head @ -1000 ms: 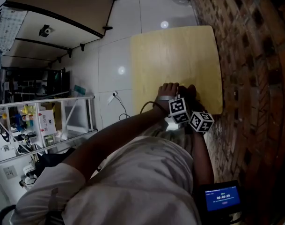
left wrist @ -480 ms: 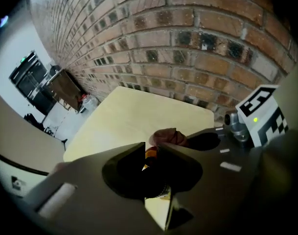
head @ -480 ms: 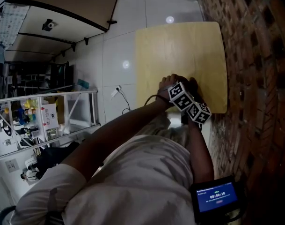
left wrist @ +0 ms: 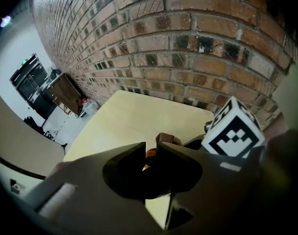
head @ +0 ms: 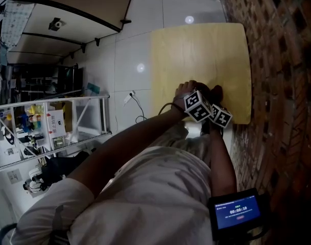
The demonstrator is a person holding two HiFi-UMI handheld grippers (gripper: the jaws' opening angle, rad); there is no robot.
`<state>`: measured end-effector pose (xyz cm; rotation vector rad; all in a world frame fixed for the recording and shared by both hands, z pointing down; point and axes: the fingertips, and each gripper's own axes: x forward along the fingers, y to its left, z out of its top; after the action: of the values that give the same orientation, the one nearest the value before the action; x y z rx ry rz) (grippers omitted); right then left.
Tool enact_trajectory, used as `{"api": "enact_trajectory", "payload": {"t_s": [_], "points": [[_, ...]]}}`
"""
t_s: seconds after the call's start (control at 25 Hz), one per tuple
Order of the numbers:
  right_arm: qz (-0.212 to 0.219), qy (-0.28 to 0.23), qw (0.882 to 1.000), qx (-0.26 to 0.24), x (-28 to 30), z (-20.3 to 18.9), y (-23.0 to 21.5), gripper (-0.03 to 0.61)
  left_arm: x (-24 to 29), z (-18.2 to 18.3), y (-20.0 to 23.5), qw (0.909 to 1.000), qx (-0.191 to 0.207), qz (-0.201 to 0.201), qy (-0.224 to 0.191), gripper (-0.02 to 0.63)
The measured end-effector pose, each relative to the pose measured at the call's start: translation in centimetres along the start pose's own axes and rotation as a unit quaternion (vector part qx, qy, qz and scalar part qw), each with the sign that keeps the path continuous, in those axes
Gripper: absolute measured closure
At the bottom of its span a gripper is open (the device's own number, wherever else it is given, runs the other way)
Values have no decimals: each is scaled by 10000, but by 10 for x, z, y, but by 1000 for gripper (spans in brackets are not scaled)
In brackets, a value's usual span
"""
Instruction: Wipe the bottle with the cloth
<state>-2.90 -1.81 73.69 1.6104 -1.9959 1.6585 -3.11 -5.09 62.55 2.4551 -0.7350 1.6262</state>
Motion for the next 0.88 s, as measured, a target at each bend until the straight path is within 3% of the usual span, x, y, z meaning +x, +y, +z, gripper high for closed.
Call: {"api": "enact_trajectory", "payload": {"t_s": [0.2,0.32,0.44,0.56,0.68,0.76,0.88], "points": [[-172,589,9981,100,7,-13,-16,491,0,0,-1,9999,79,-80,33,523],[-5,168,9994,290,-18,-1,-23,491,-2,0,-6,9986,474,-215,9,523],[253,-234,9990,285,-44,16,-27,491,-3,-1,-16,9910,1230,-518,-78,524],[523,-257,9978,-304,-59,34,-22,491,-7,-5,-33,9681,2318,-925,-211,525],[797,-143,9914,-1025,-66,55,-5,491,-12,-11,-51,9307,3433,-1213,-344,526],[1070,-61,9848,-1365,-68,68,10,491,-15,-13,-60,9109,3896,-1299,-392,526],[1780,140,9730,-1462,-68,88,39,491,-15,-11,-67,8974,4187,-1322,-427,527]]}}
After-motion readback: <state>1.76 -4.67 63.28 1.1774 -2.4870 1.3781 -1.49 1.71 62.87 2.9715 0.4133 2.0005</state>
